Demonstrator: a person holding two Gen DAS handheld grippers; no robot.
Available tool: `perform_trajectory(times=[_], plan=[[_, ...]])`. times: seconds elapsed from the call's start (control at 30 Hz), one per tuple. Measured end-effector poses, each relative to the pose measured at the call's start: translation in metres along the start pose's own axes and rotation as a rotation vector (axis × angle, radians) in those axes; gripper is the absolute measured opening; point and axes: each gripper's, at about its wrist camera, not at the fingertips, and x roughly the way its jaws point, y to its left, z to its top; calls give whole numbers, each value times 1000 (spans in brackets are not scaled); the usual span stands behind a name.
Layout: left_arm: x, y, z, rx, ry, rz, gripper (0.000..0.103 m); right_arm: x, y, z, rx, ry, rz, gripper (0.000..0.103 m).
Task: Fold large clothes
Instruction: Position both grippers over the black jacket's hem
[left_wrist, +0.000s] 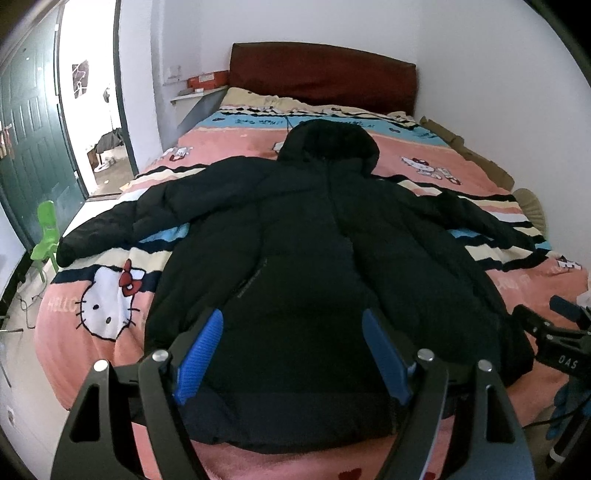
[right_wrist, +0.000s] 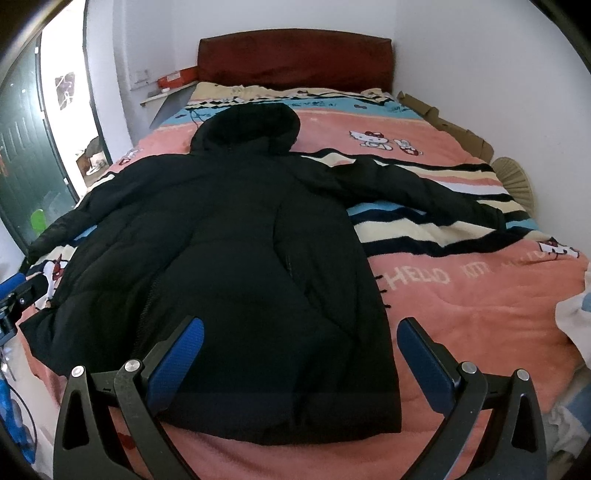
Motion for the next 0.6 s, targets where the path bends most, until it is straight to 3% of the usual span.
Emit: perform_trajectory(times=[0.6], plan=[[30,48,8,-29,71,14,78,22,9,22,-5,40,-77,102]])
